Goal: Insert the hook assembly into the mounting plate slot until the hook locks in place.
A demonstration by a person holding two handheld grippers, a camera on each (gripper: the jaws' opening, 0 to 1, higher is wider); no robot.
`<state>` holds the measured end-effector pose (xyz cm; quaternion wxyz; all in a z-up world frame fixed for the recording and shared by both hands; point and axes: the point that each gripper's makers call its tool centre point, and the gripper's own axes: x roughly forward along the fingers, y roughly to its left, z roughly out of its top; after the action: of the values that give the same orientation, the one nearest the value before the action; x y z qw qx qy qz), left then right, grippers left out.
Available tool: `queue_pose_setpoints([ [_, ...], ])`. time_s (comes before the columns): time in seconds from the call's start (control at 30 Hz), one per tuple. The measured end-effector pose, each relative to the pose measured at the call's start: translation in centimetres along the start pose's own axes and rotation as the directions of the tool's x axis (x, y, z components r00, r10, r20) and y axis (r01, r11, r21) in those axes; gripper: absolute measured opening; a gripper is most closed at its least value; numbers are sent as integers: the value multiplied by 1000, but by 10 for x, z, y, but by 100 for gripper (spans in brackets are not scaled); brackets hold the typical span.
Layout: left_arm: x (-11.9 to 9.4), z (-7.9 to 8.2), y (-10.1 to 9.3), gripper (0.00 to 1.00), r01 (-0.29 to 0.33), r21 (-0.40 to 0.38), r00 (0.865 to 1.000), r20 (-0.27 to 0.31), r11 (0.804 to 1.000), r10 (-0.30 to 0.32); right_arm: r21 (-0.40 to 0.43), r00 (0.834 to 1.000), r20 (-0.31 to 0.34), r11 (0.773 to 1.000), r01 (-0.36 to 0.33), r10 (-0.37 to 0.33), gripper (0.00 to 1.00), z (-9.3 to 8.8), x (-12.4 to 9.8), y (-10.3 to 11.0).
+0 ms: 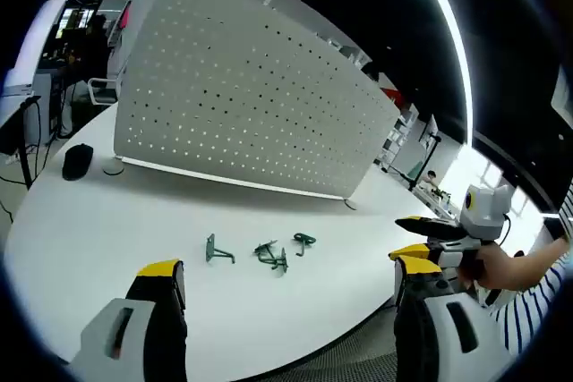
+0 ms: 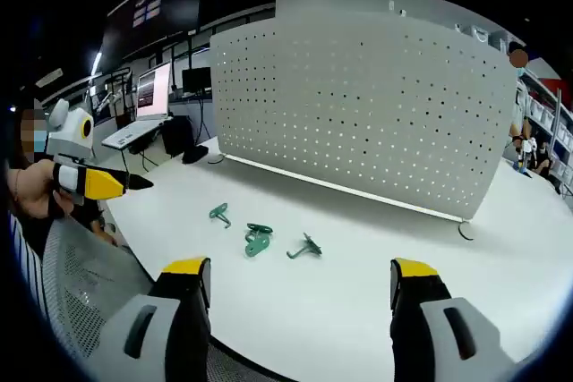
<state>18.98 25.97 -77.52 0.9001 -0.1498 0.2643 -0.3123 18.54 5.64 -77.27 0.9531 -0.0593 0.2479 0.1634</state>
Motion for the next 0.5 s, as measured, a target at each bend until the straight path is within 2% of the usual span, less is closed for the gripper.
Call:
queue_pose_setpoints([
  [0.17, 0, -1, 0, 100, 6, -15, 1000, -7, 1000, -6, -13, 1000, 22, 1000, -5, 5, 80, 9, 3, 2],
  [0.5, -1, -2, 2, 99, -2, -29, 1000, -9, 1000, 1, -5, 1000, 17, 1000, -23, 23, 77, 11, 5, 6],
])
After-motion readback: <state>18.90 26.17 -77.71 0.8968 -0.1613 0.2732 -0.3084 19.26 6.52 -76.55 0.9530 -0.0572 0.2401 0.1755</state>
